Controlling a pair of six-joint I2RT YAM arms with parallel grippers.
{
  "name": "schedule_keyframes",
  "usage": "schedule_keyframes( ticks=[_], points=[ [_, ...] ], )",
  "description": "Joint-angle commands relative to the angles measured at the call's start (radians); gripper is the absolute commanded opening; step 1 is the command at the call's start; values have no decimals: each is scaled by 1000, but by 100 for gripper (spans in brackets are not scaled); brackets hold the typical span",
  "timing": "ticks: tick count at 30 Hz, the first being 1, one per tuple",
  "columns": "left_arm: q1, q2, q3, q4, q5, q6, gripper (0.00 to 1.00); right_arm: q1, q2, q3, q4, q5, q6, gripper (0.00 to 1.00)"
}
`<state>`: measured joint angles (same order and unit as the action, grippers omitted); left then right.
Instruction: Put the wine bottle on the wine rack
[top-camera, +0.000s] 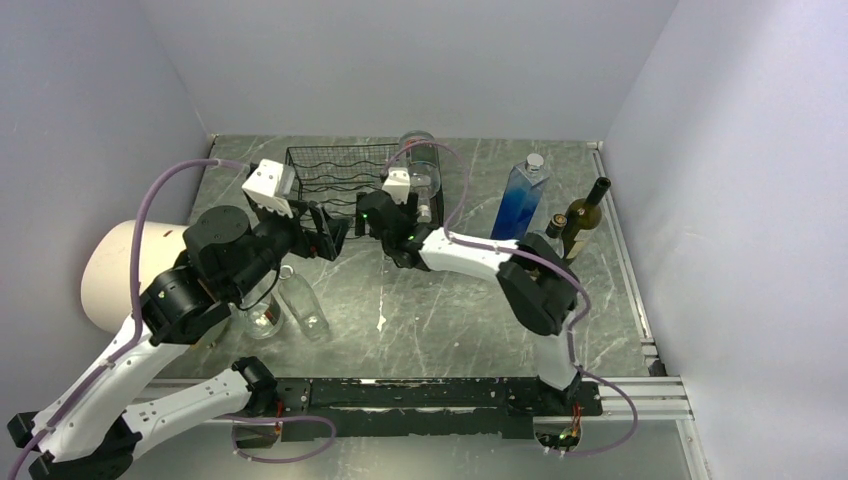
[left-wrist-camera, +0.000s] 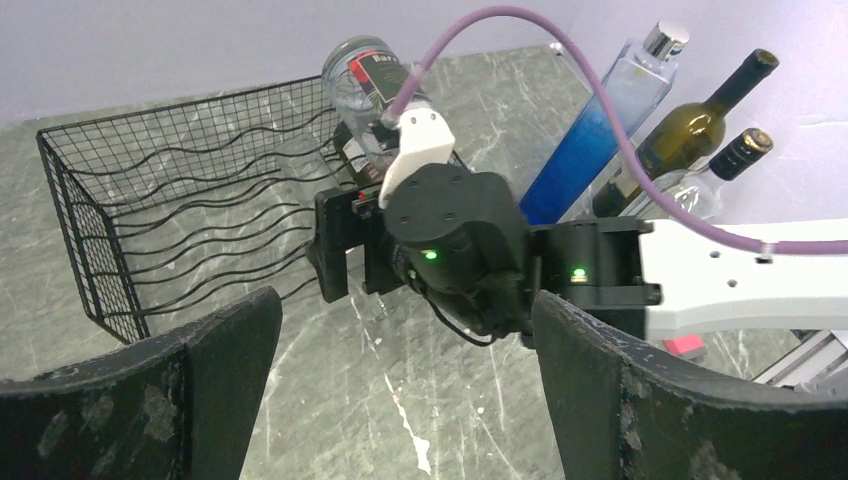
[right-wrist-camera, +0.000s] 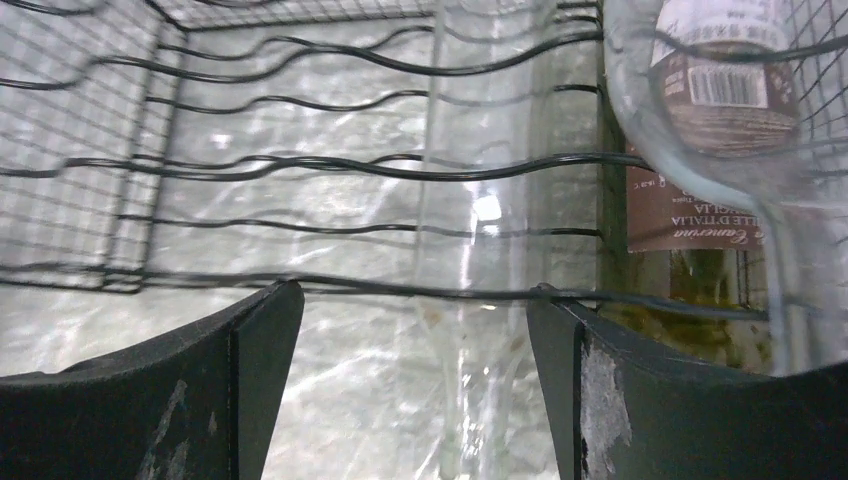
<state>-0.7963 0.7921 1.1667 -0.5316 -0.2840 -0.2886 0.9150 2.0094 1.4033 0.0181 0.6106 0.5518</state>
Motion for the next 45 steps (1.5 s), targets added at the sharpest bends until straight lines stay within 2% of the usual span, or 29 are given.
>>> schedule_keyframes(
  ticks=[1, 7, 13, 15, 18, 22, 28, 34, 39, 43, 45],
  points=[
    [2, -13, 43, 41, 38, -5, 99, -4, -139, -61, 58, -62, -6, 87],
    [2, -44, 27, 83, 39, 8, 99, -3, -356, -183, 32, -239, -59, 83],
    [3, -70, -23, 133, 53, 15, 99, -3, -584, -268, -85, -185, -135, 81],
    [2, -75, -37, 148, 65, 17, 99, -5, -645, -256, -147, -128, -213, 81],
    [3, -72, -47, 156, 72, 8, 99, -9, -714, -213, -239, 43, -300, 81],
    [2, -63, -60, 170, 83, -4, 99, -55, -765, -150, -313, 191, -361, 82],
    [2, -37, -61, 161, 127, -8, 99, -148, -814, -105, -472, 345, -289, 82],
    [2, -14, -71, 174, 148, -10, 99, -206, -909, -189, -576, 578, -234, 83],
    [2, 15, -64, 192, 161, -10, 99, -343, -950, -231, -626, 455, -169, 83],
    [3, 29, -58, 199, 168, -10, 99, -397, -951, -257, -699, 377, -83, 83],
    [2, 33, -59, 203, 169, -13, 99, -405, -956, -280, -709, 352, -62, 78]
  ],
)
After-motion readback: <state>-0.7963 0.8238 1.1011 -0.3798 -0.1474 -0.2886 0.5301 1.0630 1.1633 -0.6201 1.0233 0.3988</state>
